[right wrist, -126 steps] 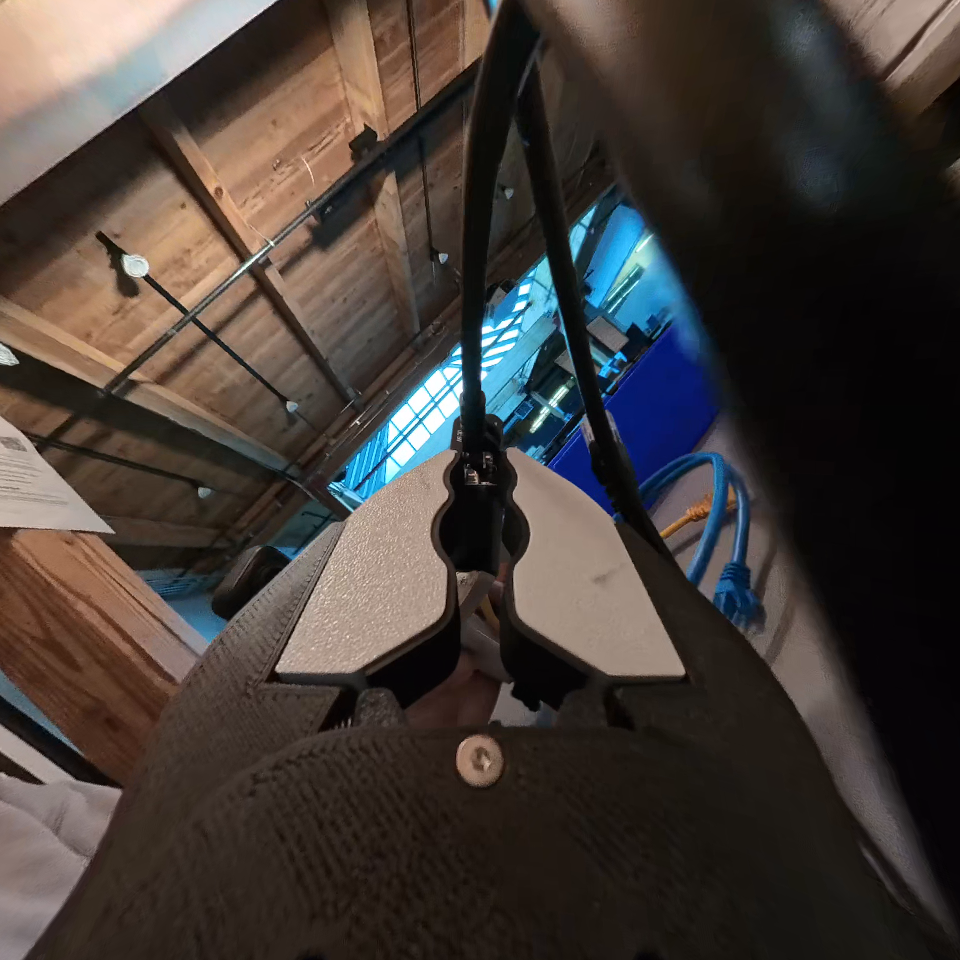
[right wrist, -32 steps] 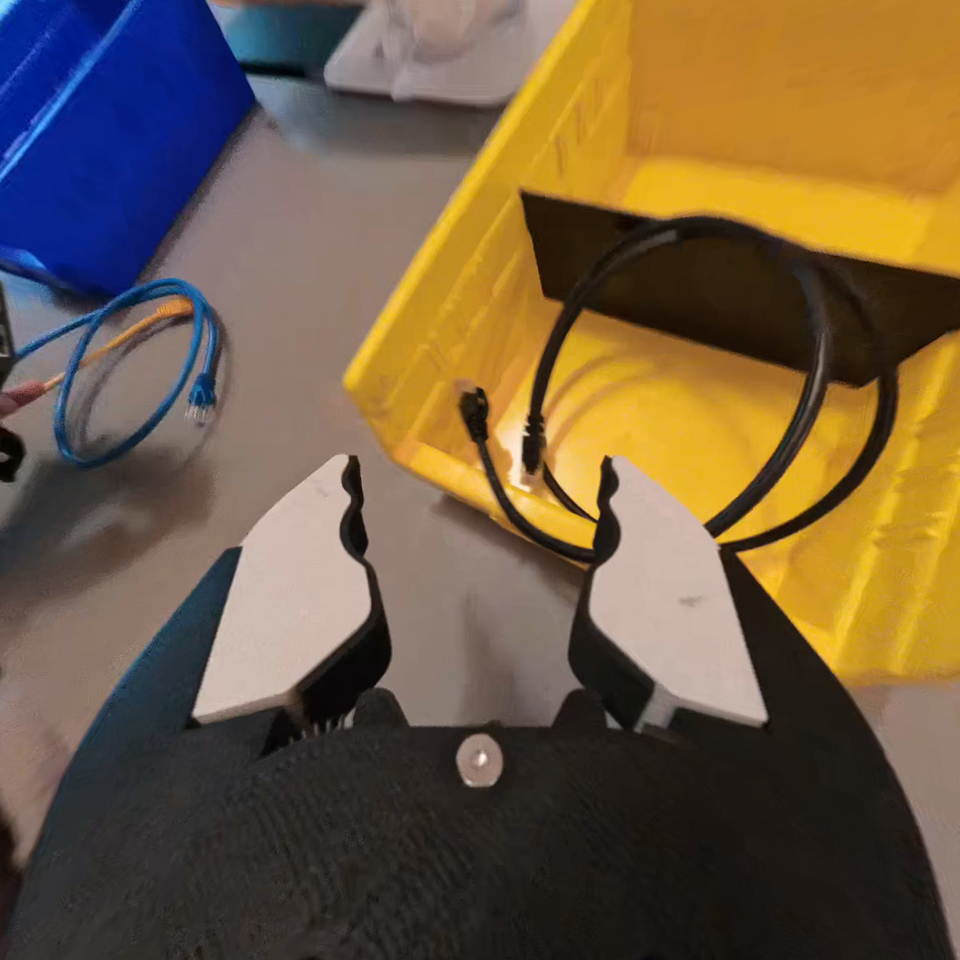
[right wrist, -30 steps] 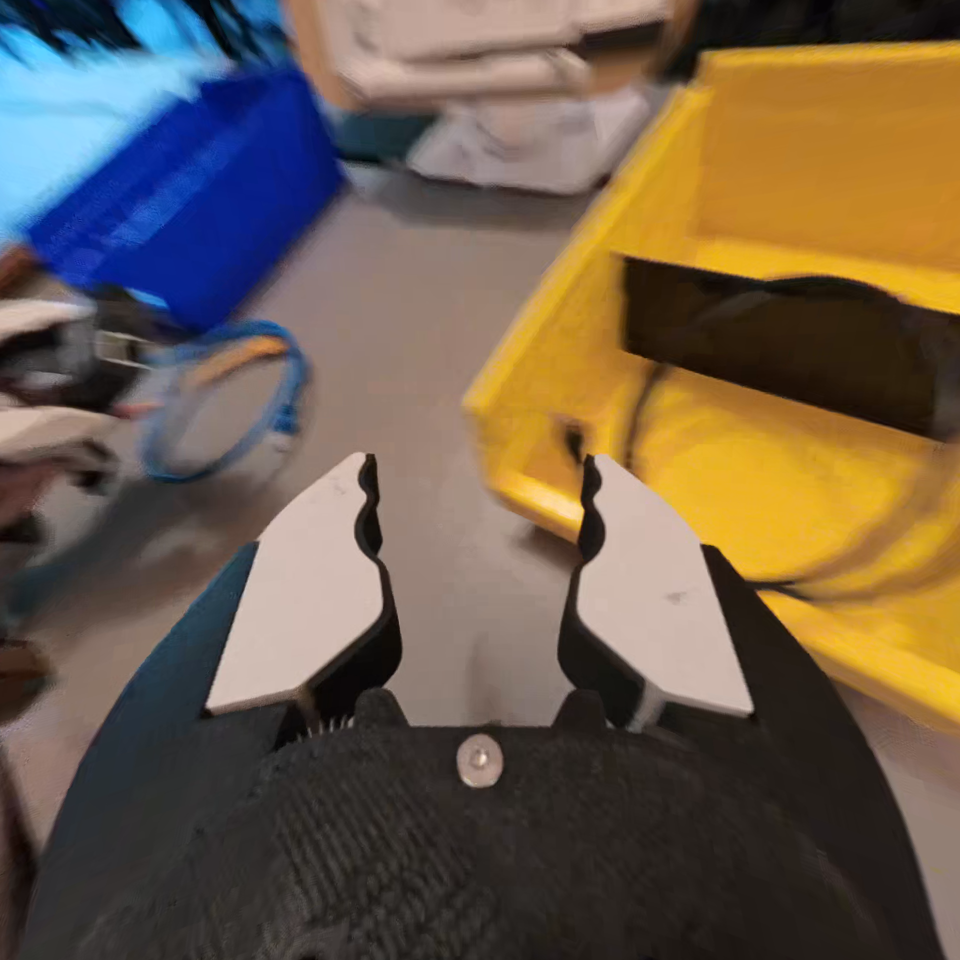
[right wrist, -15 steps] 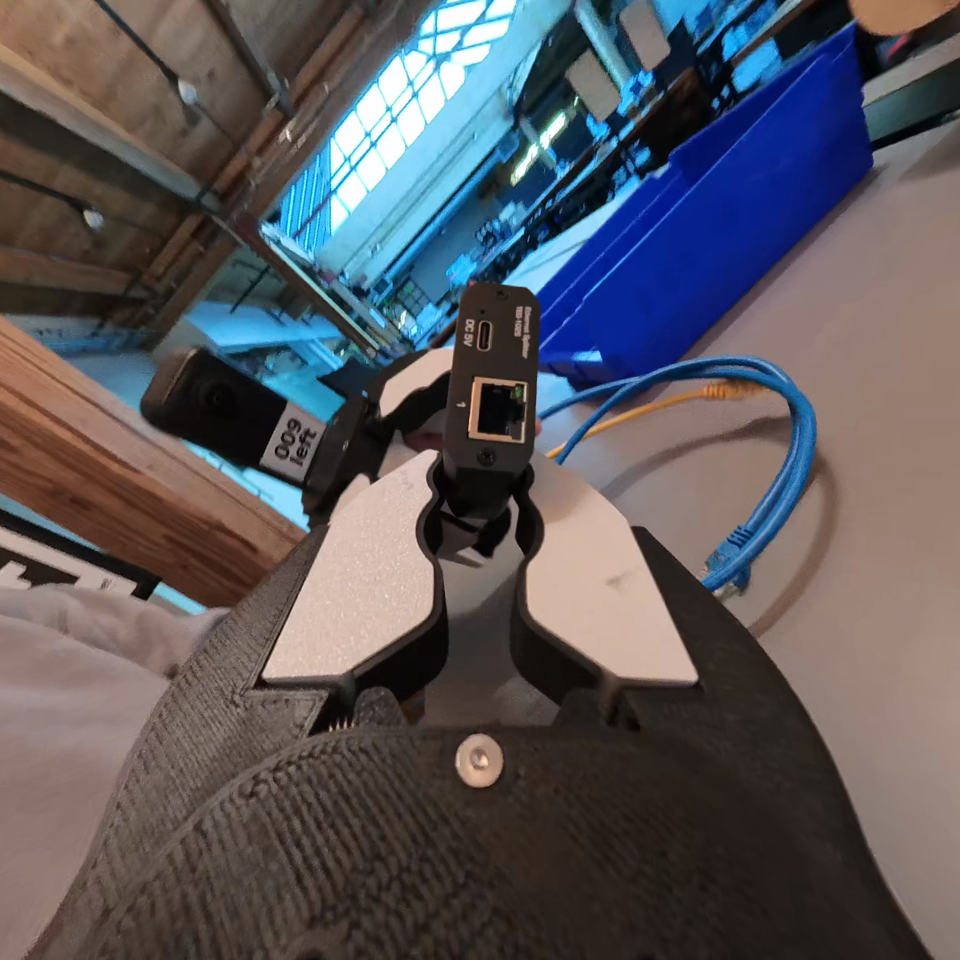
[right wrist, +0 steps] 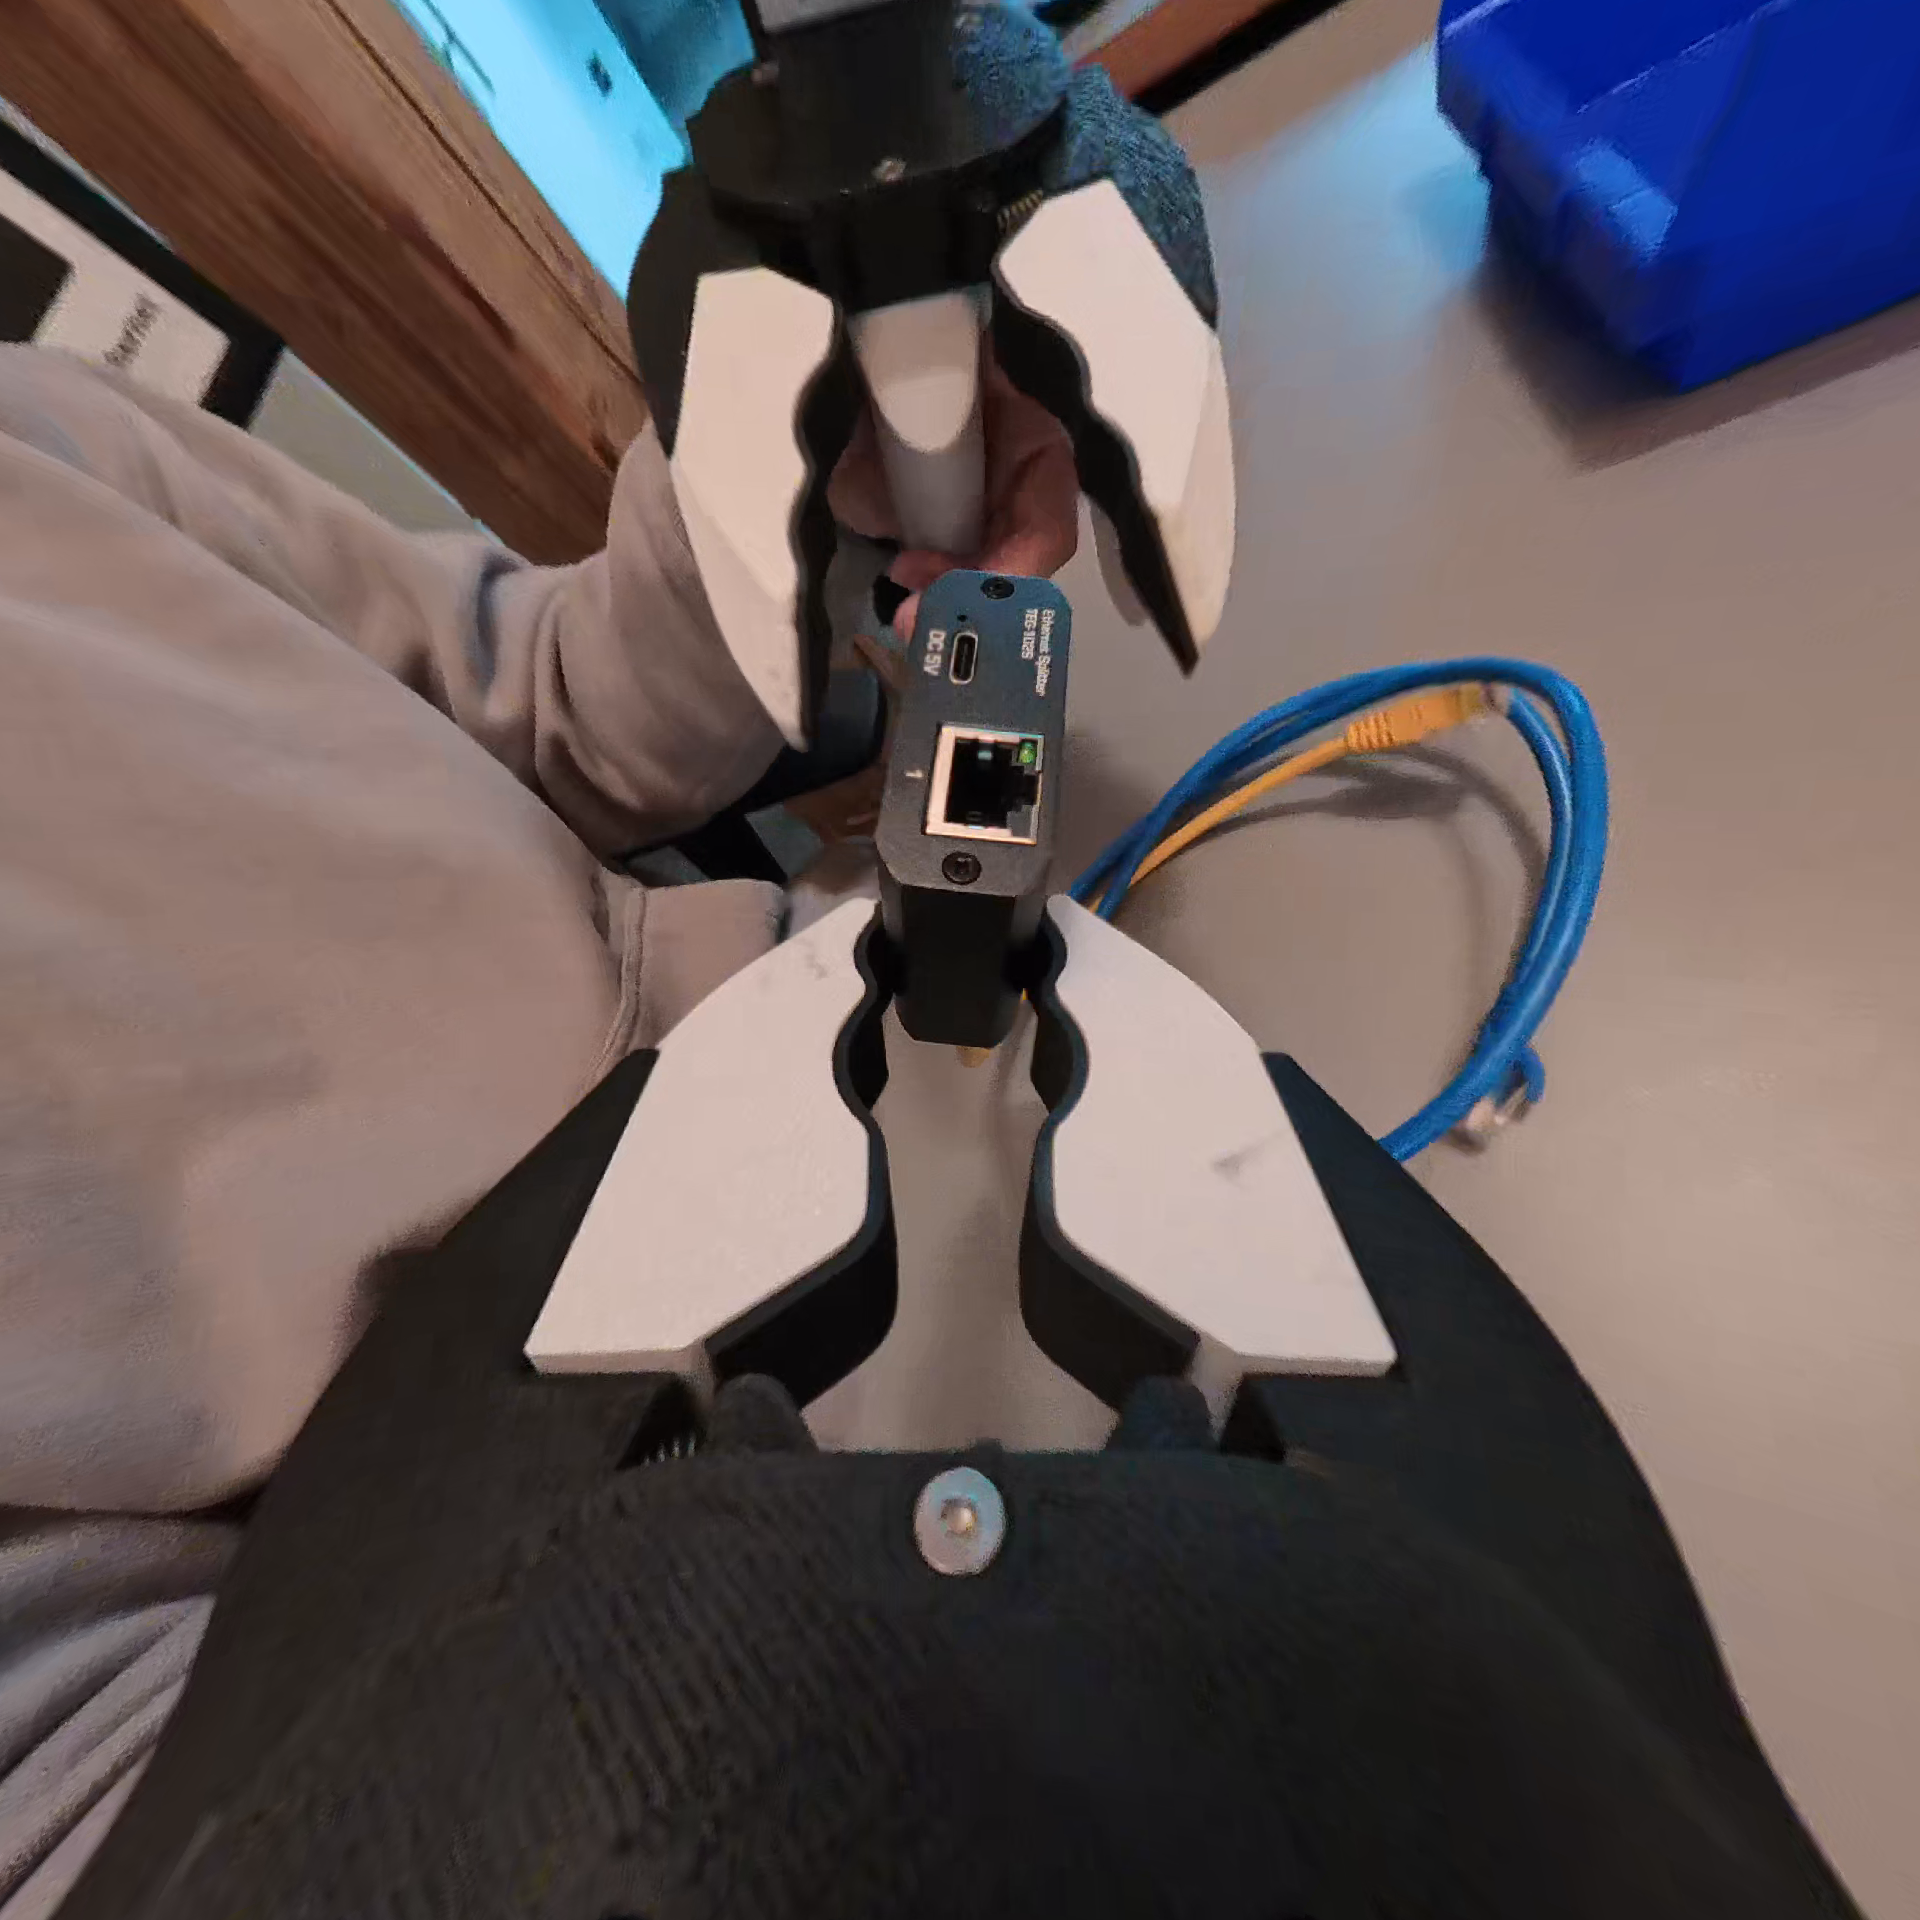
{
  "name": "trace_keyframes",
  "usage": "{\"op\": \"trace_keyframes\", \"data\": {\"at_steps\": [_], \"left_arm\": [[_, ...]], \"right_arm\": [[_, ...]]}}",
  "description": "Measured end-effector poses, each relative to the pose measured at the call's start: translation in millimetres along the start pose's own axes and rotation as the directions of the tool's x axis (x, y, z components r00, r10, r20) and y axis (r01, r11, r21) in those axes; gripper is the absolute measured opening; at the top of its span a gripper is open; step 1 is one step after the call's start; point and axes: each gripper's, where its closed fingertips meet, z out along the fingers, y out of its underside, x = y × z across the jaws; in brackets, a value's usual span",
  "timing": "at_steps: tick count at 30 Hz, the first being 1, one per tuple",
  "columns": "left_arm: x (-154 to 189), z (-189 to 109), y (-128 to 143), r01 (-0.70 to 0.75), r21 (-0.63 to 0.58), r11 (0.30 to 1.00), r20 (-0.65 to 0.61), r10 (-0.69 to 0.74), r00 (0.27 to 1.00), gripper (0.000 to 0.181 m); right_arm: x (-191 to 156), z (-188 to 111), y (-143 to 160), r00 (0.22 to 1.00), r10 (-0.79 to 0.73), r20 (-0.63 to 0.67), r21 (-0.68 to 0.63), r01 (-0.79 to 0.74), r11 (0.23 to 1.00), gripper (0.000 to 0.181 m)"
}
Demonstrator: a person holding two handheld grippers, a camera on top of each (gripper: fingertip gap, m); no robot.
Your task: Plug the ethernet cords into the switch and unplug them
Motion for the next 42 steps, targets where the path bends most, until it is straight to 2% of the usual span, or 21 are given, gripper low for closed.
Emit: {"op": "trace_keyframes", "data": {"at_steps": [1, 2, 5, 7, 10, 12, 14, 17, 19, 22, 25, 26, 28, 30, 33, 34, 35, 37, 38, 40, 42], "left_arm": [[0, 2, 2, 0.0, -0.011, 1.0, -0.001, -0.001, 1.0, 0.049], [0, 4, 4, -0.004, -0.021, 1.0, -0.006, 0.004, 1.0, 0.029], [-5, 2, 3, 0.017, -0.007, 1.0, -0.002, -0.017, 1.0, 0.025], [-10, -2, -2, 0.022, 0.043, 0.999, -0.007, -0.022, 1.0, 0.024], [-34, -15, -17, 0.161, 0.209, 0.965, 0.041, -0.173, 0.984, 0.023], [-52, -28, -30, 0.291, 0.375, 0.88, 0.039, -0.329, 0.944, 0.023], [-64, -40, -39, 0.392, 0.508, 0.767, -0.013, -0.448, 0.894, 0.023], [-72, -43, -42, 0.507, 0.613, 0.606, -0.109, -0.571, 0.814, 0.023], [-72, -36, -40, 0.57, 0.623, 0.536, -0.175, -0.614, 0.769, 0.022], [-69, -25, -37, 0.627, 0.614, 0.48, -0.238, -0.645, 0.726, 0.022], [-65, -19, -37, 0.66, 0.596, 0.457, -0.281, -0.651, 0.705, 0.022], [-66, -17, -36, 0.655, 0.601, 0.459, -0.27, -0.654, 0.707, 0.022], [-64, -14, -34, 0.64, 0.579, 0.504, -0.255, -0.634, 0.73, 0.022], [-56, -12, -37, 0.575, 0.537, 0.617, -0.238, -0.543, 0.805, 0.024], [-42, -19, -43, 0.318, 0.461, 0.829, -0.135, -0.288, 0.948, 0.052], [-39, -22, -40, 0.192, 0.425, 0.885, -0.061, -0.184, 0.981, 0.064], [-36, -24, -35, 0.045, 0.377, 0.925, 0.019, -0.056, 0.998, 0.062], [-28, -23, -19, -0.206, 0.256, 0.944, 0.107, 0.184, 0.977, 0.063], [-22, -20, -9, -0.279, 0.19, 0.941, 0.094, 0.265, 0.959, 0.062], [-14, -12, 7, -0.331, 0.089, 0.939, 0.04, 0.328, 0.944, 0.065], [-16, -5, 11, -0.351, 0.061, 0.934, 0.055, 0.348, 0.936, 0.074]], "right_arm": [[0, 3, -2, 1.0, -0.014, 0.003, -0.017, 0.014, 1.0, 0.024], [0, 6, -6, 1.0, -0.023, -0.001, -0.021, 0.023, 1.0, 0.024], [7, 8, -11, 0.998, -0.055, -0.041, -0.04, 0.053, 0.998, 0.024], [12, 9, -19, 0.993, -0.085, -0.076, 0.009, 0.086, 0.996, 0.024], [36, 2, -43, 0.951, -0.09, -0.296, 0.168, 0.145, 0.975, 0.037], [51, -7, -60, 0.853, -0.101, -0.513, 0.267, 0.27, 0.925, 0.057], [57, -14, -72, 0.711, -0.119, -0.693, 0.294, 0.429, 0.854, 0.068], [63, -10, -81, 0.484, -0.177, -0.857, 0.188, 0.613, 0.768, 0.076], [71, -6, -84, 0.367, -0.193, -0.91, 0.099, 0.644, 0.759, 0.076], [80, 1, -83, 0.307, -0.233, -0.923, 0.012, 0.627, 0.779, 0.076], [79, -5, -82, 0.251, -0.259, -0.933, -0.035, 0.651, 0.758, 0.063], [80, -5, -80, 0.254, -0.263, -0.931, -0.04, 0.645, 0.763, 0.062], [81, -5, -76, 0.322, -0.268, -0.908, -0.014, 0.617, 0.787, 0.062], [77, -6, -73, 0.435, -0.288, -0.853, 0.04, 0.604, 0.796, 0.062], [64, -8, -63, 0.671, -0.3, -0.678, 0.158, 0.532, 0.832, 0.062], [57, -9, -57, 0.724, -0.324, -0.609, 0.17, 0.518, 0.839, 0.062], [51, -10, -52, 0.754, -0.355, -0.553, 0.165, 0.517, 0.84, 0.062], [38, -11, -42, 0.778, -0.438, -0.451, 0.132, 0.544, 0.829, 0.062], [30, -9, -37, 0.771, -0.494, -0.403, 0.105, 0.575, 0.812, 0.062], [23, -5, -30, 0.738, -0.576, -0.352, 0.037, 0.625, 0.779, 0.062], [19, 2, -24, 0.716, -0.628, -0.304, -0.039, 0.65, 0.759, 0.062]]}}
